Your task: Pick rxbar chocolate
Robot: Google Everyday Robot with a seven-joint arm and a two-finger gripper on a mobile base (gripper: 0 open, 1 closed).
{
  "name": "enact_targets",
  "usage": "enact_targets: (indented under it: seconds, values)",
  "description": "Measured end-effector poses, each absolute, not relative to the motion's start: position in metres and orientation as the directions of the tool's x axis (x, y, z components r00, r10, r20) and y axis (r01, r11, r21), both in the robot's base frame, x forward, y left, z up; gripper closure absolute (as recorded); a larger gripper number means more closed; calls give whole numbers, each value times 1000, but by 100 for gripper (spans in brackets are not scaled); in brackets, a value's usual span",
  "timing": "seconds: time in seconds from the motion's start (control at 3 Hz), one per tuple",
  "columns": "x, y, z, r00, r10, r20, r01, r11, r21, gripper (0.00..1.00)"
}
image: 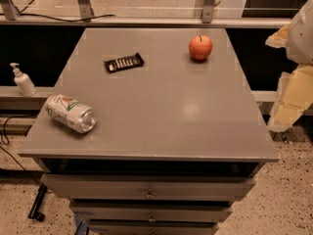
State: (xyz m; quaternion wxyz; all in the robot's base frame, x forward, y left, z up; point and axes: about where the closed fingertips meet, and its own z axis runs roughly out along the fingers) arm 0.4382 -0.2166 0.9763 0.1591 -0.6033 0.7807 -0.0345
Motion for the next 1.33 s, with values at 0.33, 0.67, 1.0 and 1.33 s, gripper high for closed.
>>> enact_targets:
  seconds: [0.33, 0.67, 1.0, 1.33]
  values:
    - [438, -217, 976, -221, -953, -207, -931, 270, -246, 0]
    - [455, -217, 982, -176, -952, -249, -933, 242, -266, 0]
    - [494, -192, 987, -106, -935, -338, -945, 201, -259, 0]
    - [529, -154, 983, -43, -894, -446, -956, 167, -243, 0]
